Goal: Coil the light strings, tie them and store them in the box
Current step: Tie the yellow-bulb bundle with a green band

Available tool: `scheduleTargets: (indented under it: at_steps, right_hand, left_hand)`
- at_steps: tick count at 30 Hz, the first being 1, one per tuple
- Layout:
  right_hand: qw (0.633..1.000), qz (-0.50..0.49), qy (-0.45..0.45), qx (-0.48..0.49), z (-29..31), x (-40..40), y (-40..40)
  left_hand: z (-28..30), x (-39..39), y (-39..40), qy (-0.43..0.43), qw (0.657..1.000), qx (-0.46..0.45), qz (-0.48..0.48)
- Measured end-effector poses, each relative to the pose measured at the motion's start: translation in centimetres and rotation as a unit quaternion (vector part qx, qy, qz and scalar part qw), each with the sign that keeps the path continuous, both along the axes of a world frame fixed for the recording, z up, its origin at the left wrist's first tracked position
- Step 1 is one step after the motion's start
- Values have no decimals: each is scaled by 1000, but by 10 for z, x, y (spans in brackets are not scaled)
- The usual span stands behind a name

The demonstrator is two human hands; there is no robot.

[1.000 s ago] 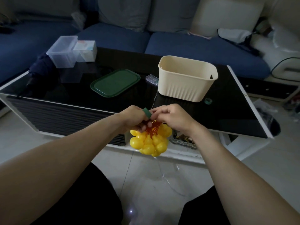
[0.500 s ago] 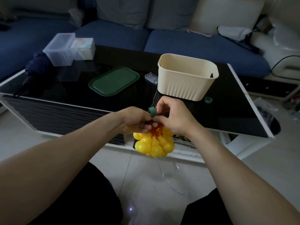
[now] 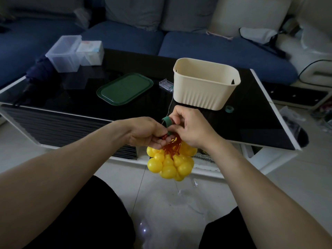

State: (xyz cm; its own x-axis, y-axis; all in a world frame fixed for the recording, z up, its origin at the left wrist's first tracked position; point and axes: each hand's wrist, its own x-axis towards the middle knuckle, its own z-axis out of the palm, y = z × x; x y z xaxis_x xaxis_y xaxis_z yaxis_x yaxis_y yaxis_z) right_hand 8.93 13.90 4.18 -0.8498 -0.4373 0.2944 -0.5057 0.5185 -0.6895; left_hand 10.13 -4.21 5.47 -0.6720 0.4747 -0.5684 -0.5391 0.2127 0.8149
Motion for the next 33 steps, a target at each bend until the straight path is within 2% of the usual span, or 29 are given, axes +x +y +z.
scheduleTargets:
  at_steps: [3, 8, 16, 20, 25, 28, 30, 33]
  right_hand:
    - [1000, -5, -10, -18, -1, 3, -2]
    - [999, -28, -8, -42, -2, 1, -5]
    - [997, -43, -59, -15, -6, -5, -2]
    - [992, -42, -104, -59, -8, -9, 1]
    - [974, -86, -156, -137, -11, -8, 5]
    - [964, -130, -182, -144, -11, -7, 3]
    - [954, -113, -228, -160, -7, -5, 5]
    - [953, -11, -268, -138, 4, -2, 16]
  left_hand:
    - [-2, 2, -1, 29, 999, 2, -32]
    - [-5, 5, 3, 76, 997, 4, -30]
    - [-8, 5, 5, 29, 998, 13, -46]
    - [-11, 6, 10, 80, 995, -38, -55]
    - [-10, 6, 17, 129, 991, -33, -6]
    - [-8, 4, 20, 141, 989, -31, 33]
    - [-8, 3, 20, 136, 988, -35, 61]
    - [-9, 3, 15, 143, 986, -49, 71]
